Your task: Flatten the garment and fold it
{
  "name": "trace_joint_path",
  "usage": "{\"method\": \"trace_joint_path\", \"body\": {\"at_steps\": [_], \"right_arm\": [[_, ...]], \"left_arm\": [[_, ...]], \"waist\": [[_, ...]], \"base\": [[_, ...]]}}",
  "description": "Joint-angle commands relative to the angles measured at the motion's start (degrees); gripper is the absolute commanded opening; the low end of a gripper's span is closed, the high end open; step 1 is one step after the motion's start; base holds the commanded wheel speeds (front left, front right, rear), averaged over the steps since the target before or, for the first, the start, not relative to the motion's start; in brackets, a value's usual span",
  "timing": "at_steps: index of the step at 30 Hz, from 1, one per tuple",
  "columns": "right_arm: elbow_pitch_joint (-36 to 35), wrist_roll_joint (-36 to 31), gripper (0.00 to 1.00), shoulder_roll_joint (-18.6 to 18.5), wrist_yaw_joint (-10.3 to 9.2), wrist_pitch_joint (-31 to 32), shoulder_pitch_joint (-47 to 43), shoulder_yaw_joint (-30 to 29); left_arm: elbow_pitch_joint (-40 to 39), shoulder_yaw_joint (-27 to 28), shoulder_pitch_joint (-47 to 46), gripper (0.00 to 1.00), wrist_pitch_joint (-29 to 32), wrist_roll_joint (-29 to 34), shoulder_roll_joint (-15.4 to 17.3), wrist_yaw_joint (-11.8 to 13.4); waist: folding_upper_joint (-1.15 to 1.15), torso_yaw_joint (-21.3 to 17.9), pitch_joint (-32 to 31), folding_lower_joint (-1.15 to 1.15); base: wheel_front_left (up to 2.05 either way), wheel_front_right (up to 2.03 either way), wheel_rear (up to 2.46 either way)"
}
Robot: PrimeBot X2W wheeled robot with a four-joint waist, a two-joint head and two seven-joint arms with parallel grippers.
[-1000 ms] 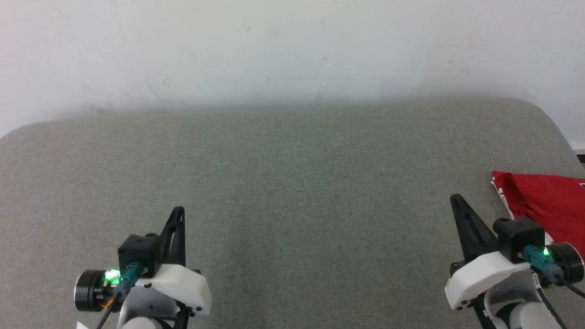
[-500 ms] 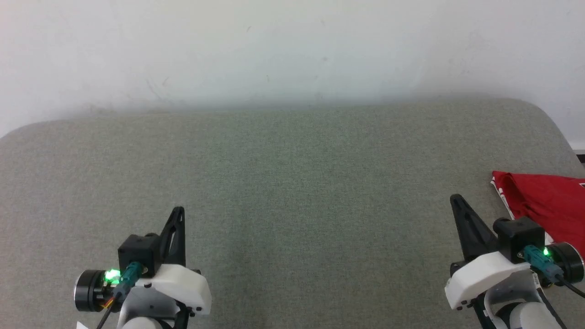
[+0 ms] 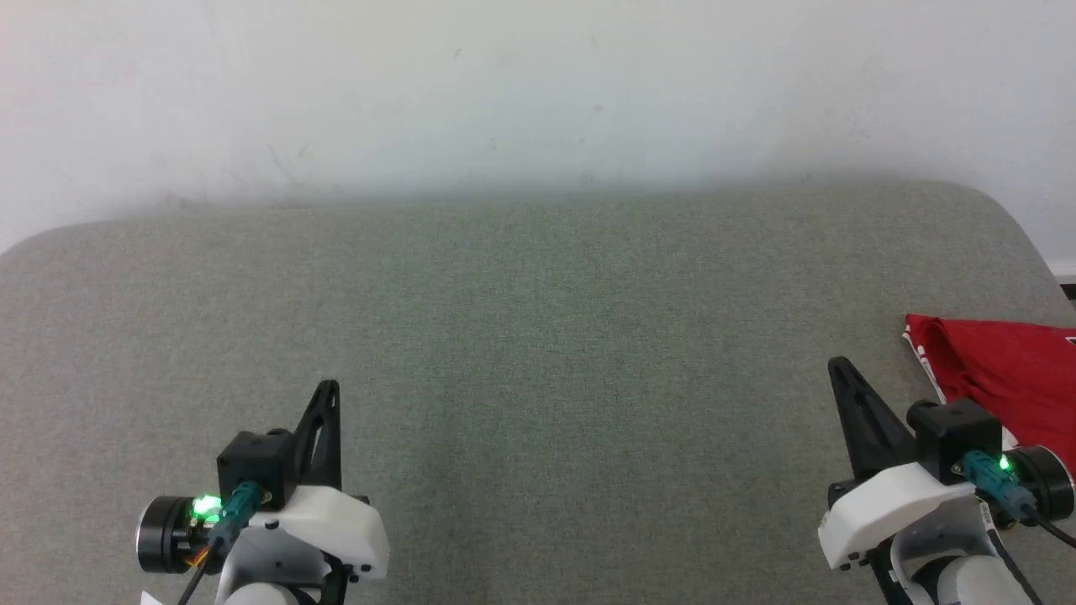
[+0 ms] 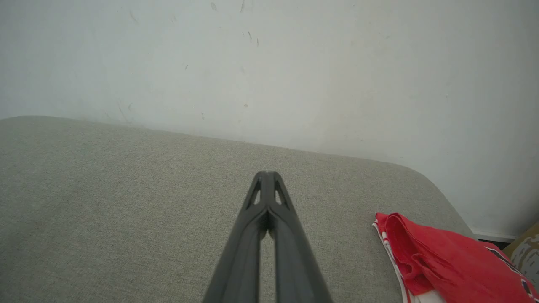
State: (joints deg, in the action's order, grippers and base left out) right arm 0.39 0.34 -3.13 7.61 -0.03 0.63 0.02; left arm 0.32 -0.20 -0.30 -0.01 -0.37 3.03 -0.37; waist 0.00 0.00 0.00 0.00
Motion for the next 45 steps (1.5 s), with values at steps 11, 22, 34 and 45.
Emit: {"method": "trace_joint_path", "body": {"at_steps": [11,22,34,45], "right_arm": [[-0.4,-0.3,0.00,0.2,-0.12,0.0,-0.6,0.0],[-0.4,-0.3,0.00,0.2,-0.12,0.0,-0.6,0.0],[-0.4,-0.3,0.00,0.2,-0.12,0.0,-0.6,0.0],[-0.4,-0.3,0.00,0.2,-0.12,0.0,-0.6,0.0]], "left_arm": [[-0.3,0.2,0.3,0.00,0.0,0.4,-0.1,0.4],[-0.3,0.2,0.3,0.00,0.0,0.4,-0.2,0.4],[-0.3,0.2,0.3,0.00,0.0,0.4,-0.2,0.4],[-0.3,0.2,0.3,0.00,0.0,0.4,-0.2,0.4]], "waist": [[0.00,0.0,0.0,0.00],[0.00,0.0,0.0,0.00],[0.00,0.0,0.0,0.00],[0.00,0.0,0.0,0.00]], "base": [[0.00,0.00,0.00],[0.00,0.00,0.00],[0.00,0.00,0.00],[0.00,0.00,0.00]]}}
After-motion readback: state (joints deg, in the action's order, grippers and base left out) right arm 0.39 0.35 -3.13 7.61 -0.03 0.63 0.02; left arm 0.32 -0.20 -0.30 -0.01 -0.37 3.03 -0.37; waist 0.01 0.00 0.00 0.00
